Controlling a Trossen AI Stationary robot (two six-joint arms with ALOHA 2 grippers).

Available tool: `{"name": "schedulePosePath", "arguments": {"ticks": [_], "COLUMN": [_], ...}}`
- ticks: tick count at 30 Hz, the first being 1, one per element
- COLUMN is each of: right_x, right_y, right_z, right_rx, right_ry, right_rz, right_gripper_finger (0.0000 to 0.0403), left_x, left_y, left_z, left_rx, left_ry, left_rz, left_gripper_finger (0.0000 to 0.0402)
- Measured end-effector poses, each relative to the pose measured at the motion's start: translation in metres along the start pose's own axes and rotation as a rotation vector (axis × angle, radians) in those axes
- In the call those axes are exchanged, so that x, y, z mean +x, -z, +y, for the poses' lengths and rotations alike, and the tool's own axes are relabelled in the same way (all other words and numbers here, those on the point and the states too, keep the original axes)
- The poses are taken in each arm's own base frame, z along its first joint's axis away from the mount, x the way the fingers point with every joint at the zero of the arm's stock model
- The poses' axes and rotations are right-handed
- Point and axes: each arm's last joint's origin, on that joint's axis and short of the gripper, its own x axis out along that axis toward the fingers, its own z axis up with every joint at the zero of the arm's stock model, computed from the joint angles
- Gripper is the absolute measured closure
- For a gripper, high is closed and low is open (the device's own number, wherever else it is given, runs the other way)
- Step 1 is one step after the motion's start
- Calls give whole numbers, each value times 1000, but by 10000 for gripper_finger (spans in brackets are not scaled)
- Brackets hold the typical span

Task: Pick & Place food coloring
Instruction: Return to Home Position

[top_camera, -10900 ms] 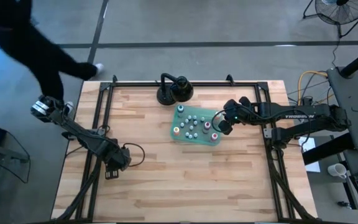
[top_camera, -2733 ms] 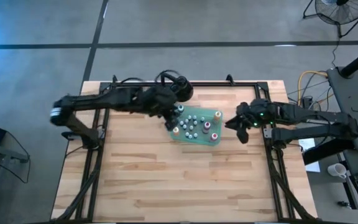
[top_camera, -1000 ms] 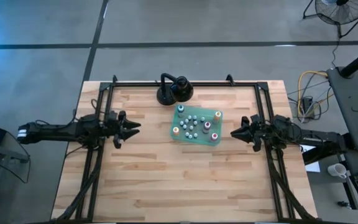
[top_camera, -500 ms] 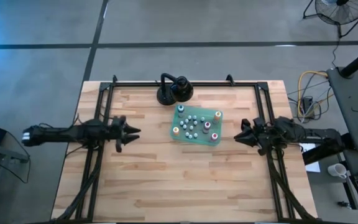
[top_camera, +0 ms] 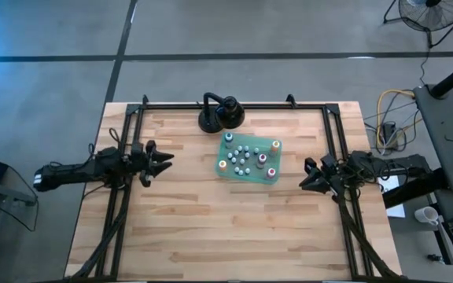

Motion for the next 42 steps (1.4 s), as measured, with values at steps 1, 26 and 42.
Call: {"name": "schedulePosePath", "arguments": {"ticks": [1, 26, 42], "right_x": [0, 0, 0], "right_y": [0, 0, 1], "right_z": [0, 0, 2], "right_rx": [0, 1, 2], "right_ry": [0, -2, -24], "right_rz": [0, 1, 15], "right_gripper_finger": [339, 339, 339], "left_x": [0, -1, -1], "left_y": [0, 2, 2], "left_z": [0, 14, 13], "left_rx": [0, 9, 8], "left_ry": [-3, -146, -131], "left_rz": [5, 14, 21], "left_gripper_finger": [261, 261, 261]}}
